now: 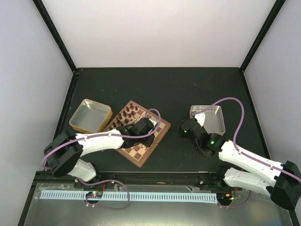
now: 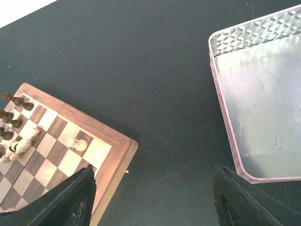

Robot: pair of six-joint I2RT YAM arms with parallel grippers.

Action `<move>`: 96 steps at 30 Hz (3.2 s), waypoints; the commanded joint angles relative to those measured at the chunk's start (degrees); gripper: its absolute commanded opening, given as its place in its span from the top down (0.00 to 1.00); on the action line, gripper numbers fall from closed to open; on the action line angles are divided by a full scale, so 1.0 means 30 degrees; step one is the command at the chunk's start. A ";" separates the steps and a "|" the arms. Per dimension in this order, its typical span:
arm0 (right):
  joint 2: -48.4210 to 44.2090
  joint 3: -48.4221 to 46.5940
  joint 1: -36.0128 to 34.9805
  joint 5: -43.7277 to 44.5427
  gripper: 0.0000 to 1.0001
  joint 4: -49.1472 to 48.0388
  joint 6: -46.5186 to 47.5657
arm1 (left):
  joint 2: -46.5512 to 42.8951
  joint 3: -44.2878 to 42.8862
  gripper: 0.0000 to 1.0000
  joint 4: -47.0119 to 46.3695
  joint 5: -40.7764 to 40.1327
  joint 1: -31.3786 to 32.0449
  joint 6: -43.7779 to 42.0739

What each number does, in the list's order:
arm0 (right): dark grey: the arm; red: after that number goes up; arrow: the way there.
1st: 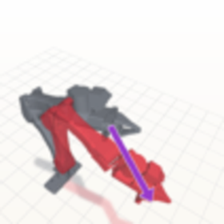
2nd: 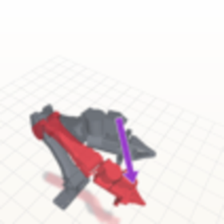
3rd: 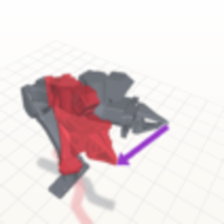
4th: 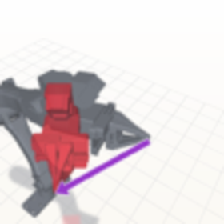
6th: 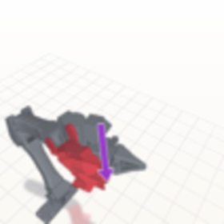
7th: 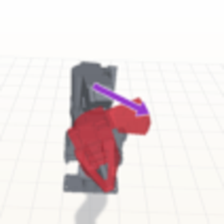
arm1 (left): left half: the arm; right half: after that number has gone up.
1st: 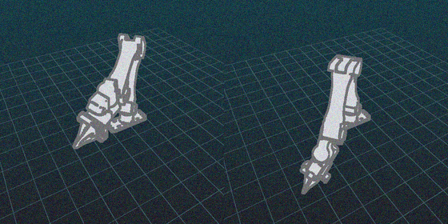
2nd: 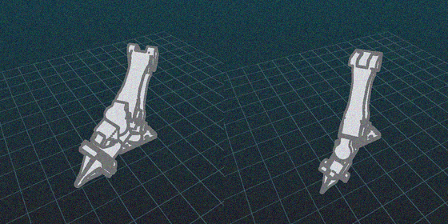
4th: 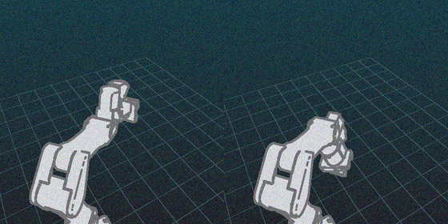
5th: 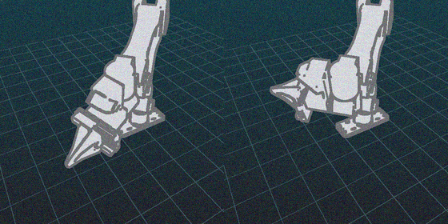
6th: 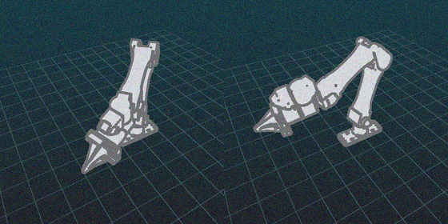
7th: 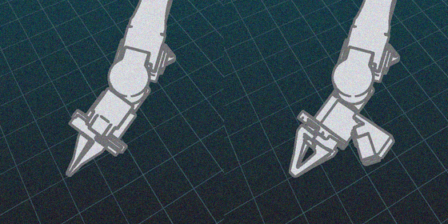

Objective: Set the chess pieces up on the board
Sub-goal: Place the chess piece on the chessboard, then pick up the chess piece from the chessboard.

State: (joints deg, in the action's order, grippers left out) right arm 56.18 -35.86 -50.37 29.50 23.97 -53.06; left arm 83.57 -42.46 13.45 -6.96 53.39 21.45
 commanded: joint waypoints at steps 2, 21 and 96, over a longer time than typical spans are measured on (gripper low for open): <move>-0.0201 0.0292 0.0067 0.0192 0.32 -0.0503 -0.0393 | 0.0268 0.0160 0.82 0.0709 0.0504 0.0193 -0.0119; 0.2632 -0.2782 0.0062 -0.4597 0.30 -0.1432 0.3799 | -0.6706 -0.1720 0.38 0.3601 -0.0626 -0.1885 0.0358; 2.2363 -2.1665 -0.0854 -0.6197 0.48 0.7592 0.6676 | -1.4109 0.3080 0.41 0.3764 0.3642 -0.9594 0.3815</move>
State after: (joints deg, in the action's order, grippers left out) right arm 126.45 -100.33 -53.15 12.45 44.21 -33.87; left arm 39.27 -34.24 28.53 -1.13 25.08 30.17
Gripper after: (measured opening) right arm 0.518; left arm 0.590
